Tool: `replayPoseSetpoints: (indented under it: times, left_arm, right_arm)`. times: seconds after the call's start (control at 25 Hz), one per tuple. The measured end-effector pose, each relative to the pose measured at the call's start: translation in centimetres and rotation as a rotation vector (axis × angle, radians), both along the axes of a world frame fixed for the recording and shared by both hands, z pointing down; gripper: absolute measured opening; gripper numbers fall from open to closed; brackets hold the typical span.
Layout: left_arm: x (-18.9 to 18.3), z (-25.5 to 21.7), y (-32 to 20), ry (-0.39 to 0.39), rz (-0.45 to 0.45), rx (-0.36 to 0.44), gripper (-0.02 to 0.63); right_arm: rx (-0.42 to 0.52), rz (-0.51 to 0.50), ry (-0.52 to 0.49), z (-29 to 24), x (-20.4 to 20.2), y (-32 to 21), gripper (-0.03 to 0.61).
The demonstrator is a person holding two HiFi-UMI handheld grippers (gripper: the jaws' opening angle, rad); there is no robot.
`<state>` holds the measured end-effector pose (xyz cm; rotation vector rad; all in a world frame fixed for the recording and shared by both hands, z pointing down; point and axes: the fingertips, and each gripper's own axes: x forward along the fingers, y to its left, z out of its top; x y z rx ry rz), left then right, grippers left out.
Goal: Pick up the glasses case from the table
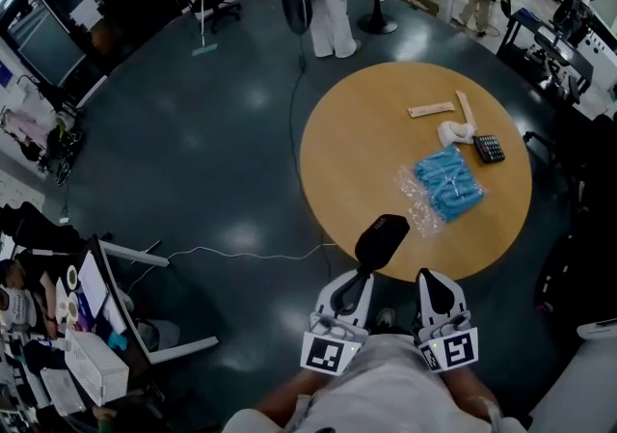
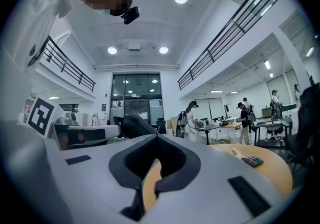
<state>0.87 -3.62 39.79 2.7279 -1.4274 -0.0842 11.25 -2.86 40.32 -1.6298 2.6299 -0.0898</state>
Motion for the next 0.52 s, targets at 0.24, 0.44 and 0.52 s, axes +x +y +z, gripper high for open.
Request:
replayPoseSetpoints:
  times: [0.24, 0.44, 0.52]
  left_arm:
    - [0.33, -0.07, 0.18, 0.003, 0.009, 0.003, 0.026]
    - [0.41, 0.12, 0.37, 0.01, 0.008, -0.007, 0.028]
    - [0.39, 0.14, 0.43, 0.013, 0.007, -0.014, 0.026]
  right_arm:
    - [-0.001, -0.001, 0.001, -0.02, 0.15, 0.15, 0.015]
    - [-0.003, -0.005, -0.001, 0.08, 0.07, 0.32, 0.015]
    - [0.0, -0.007, -0.003, 0.07, 0.01, 0.41, 0.015]
